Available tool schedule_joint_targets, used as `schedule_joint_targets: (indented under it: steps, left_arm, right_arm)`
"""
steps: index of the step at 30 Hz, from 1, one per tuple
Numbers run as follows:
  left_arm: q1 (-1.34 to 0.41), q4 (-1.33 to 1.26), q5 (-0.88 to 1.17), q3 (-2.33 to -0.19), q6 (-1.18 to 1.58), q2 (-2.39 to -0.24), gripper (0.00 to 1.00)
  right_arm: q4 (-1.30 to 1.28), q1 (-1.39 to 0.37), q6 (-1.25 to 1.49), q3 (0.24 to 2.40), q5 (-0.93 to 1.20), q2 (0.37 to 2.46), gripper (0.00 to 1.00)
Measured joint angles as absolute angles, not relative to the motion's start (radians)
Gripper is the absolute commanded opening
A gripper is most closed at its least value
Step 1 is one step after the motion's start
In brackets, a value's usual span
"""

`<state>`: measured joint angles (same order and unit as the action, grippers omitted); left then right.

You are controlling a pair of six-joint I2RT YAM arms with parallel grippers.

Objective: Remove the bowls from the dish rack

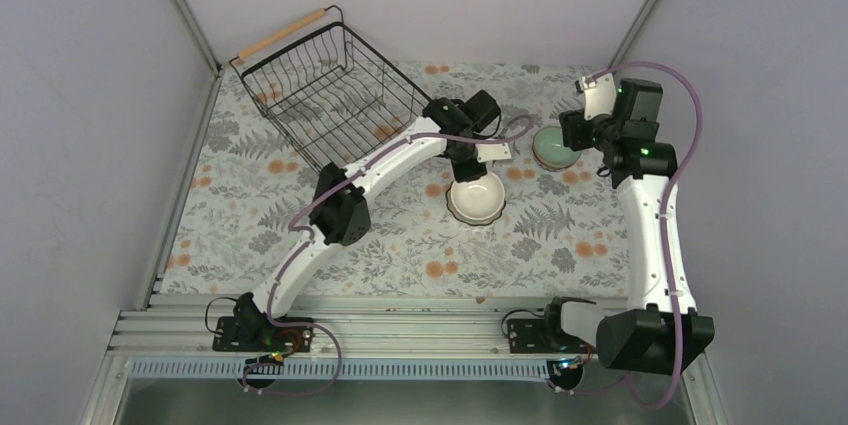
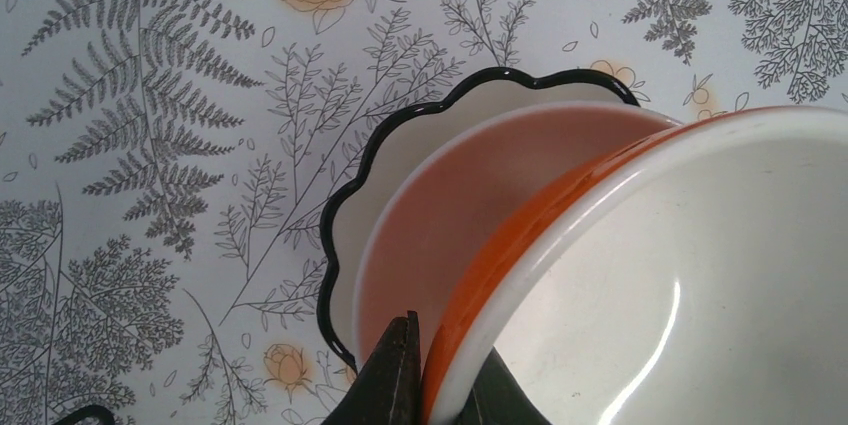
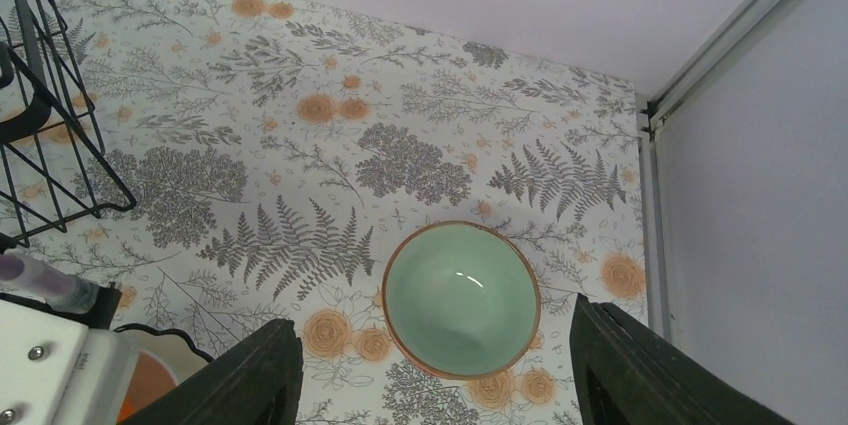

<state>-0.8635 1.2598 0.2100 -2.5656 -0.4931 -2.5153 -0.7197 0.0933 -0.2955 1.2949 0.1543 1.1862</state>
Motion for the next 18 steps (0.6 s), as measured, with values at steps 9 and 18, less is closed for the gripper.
schedule_joint_targets:
  steps: [9, 18]
  left_arm:
    - [-0.873, 1.253, 0.193, -2.569, -0.511, -2.556, 0.19]
    - [-0.878, 1.261, 0.183, -2.575, -0.524, -2.571, 0.37]
  right_arm:
    - [-0.723, 0.093, -0.3, 1.295, 0.153, 1.171, 0.66]
    - [-0.725, 0.093, -0.307, 1.273, 0.153, 1.169, 0.66]
